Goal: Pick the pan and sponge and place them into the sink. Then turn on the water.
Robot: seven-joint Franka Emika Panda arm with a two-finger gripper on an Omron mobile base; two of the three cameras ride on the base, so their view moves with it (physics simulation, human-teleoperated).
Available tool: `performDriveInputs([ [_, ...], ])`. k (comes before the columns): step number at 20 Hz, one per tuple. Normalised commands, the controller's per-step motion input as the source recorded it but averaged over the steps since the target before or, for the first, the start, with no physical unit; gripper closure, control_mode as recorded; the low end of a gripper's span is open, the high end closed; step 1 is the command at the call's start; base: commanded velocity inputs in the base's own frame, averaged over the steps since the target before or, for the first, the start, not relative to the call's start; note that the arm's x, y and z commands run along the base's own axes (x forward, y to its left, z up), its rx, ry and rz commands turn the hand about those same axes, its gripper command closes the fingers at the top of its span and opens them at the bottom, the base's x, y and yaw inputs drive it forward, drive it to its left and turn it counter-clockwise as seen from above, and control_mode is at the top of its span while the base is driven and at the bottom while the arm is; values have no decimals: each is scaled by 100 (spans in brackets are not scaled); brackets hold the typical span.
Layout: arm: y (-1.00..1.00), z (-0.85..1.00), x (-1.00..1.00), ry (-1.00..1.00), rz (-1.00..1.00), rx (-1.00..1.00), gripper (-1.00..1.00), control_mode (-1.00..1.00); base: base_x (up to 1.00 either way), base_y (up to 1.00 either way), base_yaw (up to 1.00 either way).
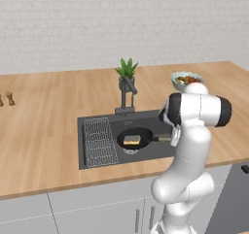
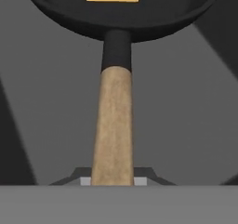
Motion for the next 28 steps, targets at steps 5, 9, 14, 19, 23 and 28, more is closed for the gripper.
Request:
performDriveInputs([
  [5, 4, -45, 0, 0, 10, 0, 100, -100, 0, 0, 0],
  [9, 23, -36, 0, 0, 10, 0, 100, -100, 0, 0, 0],
  [14, 65, -37, 9, 0, 9, 0, 100, -100, 0, 0, 0],
  [19, 44, -26, 39, 0, 10, 0, 100, -100, 0, 0, 0],
  [23, 2, -54, 13, 0, 10, -1, 100, -100, 0, 0, 0],
  [28, -16, -51, 0, 0, 7, -6, 100, -100, 0, 0, 0],
])
